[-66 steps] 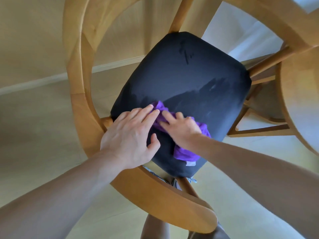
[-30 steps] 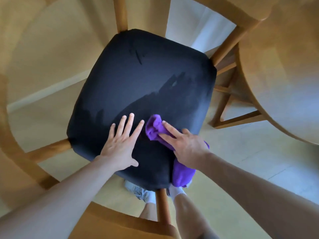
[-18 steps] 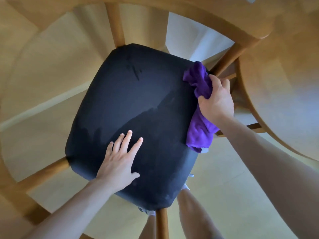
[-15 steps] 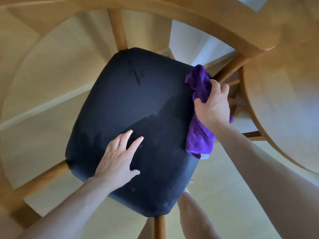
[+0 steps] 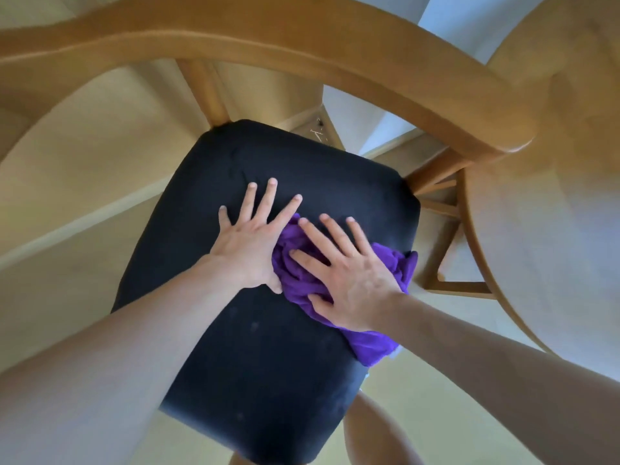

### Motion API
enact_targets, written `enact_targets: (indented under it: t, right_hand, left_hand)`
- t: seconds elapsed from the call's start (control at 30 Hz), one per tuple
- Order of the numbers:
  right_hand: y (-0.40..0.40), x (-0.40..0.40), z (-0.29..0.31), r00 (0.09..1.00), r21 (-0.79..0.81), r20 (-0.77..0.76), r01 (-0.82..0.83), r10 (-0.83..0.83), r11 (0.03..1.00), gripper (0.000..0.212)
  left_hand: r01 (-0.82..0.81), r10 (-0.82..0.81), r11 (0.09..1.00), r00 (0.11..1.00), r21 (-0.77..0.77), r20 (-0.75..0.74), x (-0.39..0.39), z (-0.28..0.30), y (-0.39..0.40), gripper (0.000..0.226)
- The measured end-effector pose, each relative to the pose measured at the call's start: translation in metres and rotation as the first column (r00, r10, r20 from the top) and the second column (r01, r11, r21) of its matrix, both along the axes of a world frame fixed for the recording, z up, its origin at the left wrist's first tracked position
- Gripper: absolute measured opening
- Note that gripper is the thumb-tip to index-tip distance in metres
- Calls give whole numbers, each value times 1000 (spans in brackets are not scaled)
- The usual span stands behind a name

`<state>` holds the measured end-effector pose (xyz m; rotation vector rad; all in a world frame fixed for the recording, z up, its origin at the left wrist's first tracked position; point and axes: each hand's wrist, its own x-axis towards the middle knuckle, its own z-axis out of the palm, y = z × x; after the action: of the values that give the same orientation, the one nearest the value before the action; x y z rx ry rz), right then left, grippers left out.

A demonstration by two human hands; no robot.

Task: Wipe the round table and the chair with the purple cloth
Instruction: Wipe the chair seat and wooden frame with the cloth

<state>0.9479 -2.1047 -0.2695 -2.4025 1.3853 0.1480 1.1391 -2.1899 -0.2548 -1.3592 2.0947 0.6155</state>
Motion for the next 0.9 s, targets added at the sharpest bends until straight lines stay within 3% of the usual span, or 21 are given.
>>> enact_targets:
  t: [0.2,0.3,0.4,0.47,0.6,0.67,0.7,0.73,0.83,0.9]
  right_hand:
    - [-7,35,-11,999,67,29,26,-27,997,46]
    - [-14,16,-11,963,33,75,256,-258,966,44]
    - [-28,-15,-13,757,-21,77,652,-649,758,42]
    - [-36,-21,-16,588,-60,107,809,-802,585,43]
    - [-43,5,-24,220,-66,214,975,-952,211,44]
    - [-45,24,-23,122,-29,233,993,-965,118,38]
    - [-42,36,-20,146,-8,228,989,-963,148,34]
    - [-36,50,-17,231,10,222,971,-947,239,31]
    - [5,83,-5,614,81,210,765,-761,639,31]
    - [23,77,-1,766,100,195,606,-613,789,35]
  left_hand:
    - [-11,10,1000,999,-10,-40,4,-6,0,159]
    - [11,-10,1000,1000,12,-29,4,-5,0,162]
    - [39,-38,998,999,40,-22,6,-5,-2,161]
    - [59,-58,997,998,54,-20,5,-5,-3,161]
    - [93,-92,994,995,54,-31,4,-8,-3,161]
    - [112,-110,993,993,45,-46,6,-11,-3,161]
    - [118,-116,992,992,42,-49,7,-12,-3,160]
    - [124,-122,992,991,36,-50,9,-12,-3,160]
    - [159,-159,987,986,-5,-52,9,-16,-2,157]
    - [172,-172,985,984,-6,-42,7,-16,-3,157]
